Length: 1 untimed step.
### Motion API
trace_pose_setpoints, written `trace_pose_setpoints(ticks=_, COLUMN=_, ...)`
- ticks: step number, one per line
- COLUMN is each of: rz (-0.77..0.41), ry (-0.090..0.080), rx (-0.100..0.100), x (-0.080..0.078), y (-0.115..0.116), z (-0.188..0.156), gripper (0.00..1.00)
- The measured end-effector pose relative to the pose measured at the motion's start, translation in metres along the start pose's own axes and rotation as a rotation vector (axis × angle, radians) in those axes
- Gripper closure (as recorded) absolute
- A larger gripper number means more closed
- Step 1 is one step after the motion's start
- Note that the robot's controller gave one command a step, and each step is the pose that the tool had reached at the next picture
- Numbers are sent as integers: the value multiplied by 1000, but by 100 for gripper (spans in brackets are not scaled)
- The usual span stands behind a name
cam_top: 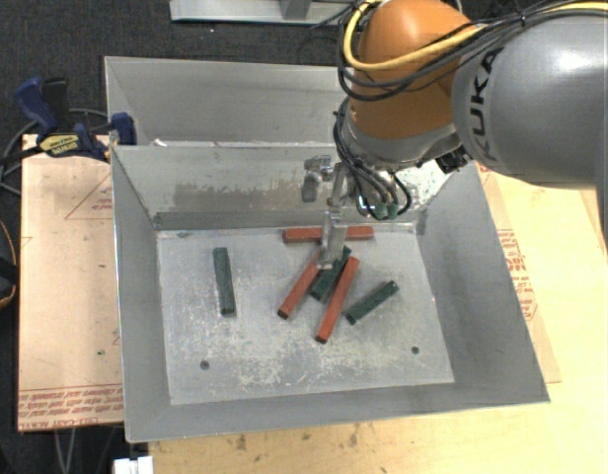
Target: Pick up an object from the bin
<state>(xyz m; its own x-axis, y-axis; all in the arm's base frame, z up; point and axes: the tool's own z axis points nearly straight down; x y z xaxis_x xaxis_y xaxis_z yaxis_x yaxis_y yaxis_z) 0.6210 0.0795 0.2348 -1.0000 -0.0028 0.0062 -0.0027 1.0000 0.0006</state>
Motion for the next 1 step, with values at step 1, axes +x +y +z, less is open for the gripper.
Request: trace_pose_setpoints(ticks=1, rz=-550, ry=-2, rx=0, x=-2, y=-48, z=166, gripper=0)
